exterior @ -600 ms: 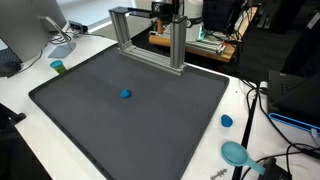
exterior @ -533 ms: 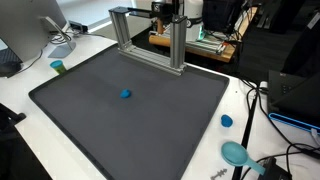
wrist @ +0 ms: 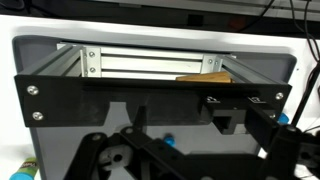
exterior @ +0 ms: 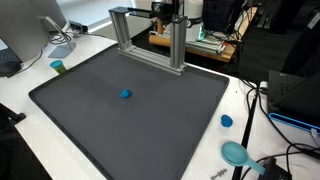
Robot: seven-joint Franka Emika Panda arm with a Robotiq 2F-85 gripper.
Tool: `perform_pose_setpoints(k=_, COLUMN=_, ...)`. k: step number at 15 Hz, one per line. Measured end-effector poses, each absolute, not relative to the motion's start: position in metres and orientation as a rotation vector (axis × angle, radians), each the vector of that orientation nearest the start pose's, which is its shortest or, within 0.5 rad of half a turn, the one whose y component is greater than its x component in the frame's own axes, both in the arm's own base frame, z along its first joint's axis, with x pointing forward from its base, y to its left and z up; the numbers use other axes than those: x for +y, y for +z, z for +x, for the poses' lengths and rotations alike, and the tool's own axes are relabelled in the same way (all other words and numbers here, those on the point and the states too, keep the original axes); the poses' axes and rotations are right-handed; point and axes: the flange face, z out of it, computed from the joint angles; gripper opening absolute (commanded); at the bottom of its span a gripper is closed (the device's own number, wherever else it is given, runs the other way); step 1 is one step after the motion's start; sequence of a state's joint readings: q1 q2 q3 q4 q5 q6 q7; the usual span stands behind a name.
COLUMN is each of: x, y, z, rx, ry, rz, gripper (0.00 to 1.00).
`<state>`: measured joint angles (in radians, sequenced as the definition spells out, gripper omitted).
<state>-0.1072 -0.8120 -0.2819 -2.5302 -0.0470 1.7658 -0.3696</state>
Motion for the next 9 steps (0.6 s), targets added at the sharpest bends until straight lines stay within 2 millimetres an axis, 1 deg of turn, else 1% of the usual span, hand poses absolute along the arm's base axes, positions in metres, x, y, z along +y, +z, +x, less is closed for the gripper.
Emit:
perform_pose_setpoints(k=3, x=-0.089, y=0.530, z=0.298, rx=-0.110, ry=-0.173, rz=-3.056, gripper=1.00)
perform_pose_setpoints(k=6, x=-0.043, y=0.532, z=0.311, rx=-0.134, ry=-0.249, rz=-3.125, gripper=1.00)
perform_pose_setpoints(k=7, x=-0.030, y=0.529, z=0.314, rx=-0.153, ry=-0.256, rz=-3.134, gripper=1.00)
perform_pose_setpoints(k=8, x=-0.020, y=0.527, z=0.316, rx=-0.169, ry=-0.253, rz=-3.137, gripper=1.00)
perform_pose_setpoints(k=9, x=-0.016, y=0.525, z=0.318, rx=-0.180, ry=-0.247, rz=-3.137, gripper=1.00)
